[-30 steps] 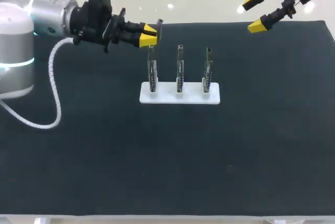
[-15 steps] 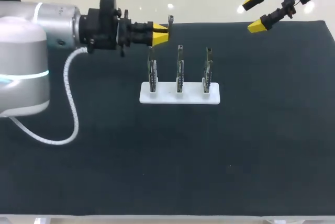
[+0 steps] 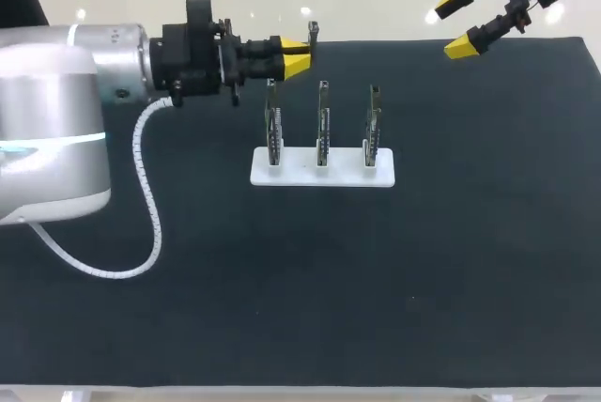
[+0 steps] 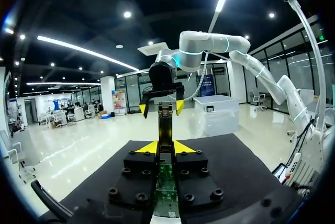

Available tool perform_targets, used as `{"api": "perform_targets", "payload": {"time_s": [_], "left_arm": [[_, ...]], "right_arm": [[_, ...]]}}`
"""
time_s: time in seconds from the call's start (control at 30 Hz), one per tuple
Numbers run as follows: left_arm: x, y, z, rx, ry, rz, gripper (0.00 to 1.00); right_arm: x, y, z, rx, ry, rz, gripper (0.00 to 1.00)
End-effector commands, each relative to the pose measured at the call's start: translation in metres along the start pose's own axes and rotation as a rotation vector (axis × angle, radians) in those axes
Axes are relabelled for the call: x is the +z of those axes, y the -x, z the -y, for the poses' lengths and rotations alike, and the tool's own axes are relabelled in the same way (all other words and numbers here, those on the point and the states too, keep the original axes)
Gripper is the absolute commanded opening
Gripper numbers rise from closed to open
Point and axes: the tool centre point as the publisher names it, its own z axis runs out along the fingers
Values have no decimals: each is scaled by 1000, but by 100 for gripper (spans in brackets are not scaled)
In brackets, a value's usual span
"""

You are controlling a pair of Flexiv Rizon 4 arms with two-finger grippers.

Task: Pick up the optical module with the left hand, and insert it into the network port with the right hand.

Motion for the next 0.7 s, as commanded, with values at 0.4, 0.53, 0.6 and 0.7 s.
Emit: {"api": "perform_targets", "payload": {"time_s": [0.4,0.53,0.6,0.7], "left_arm": [[1,-3,-1,0,3,6,0],[1,-3,-1,0,3,6,0],[1,-3,-1,0,3,6,0],[1,-3,-1,0,3,6,0]], "right_arm": [[0,0,0,-1,-1,1,100],[0,0,0,-1,-1,1,100],[0,0,0,-1,-1,1,100],[0,0,0,-1,-1,1,100]]}}
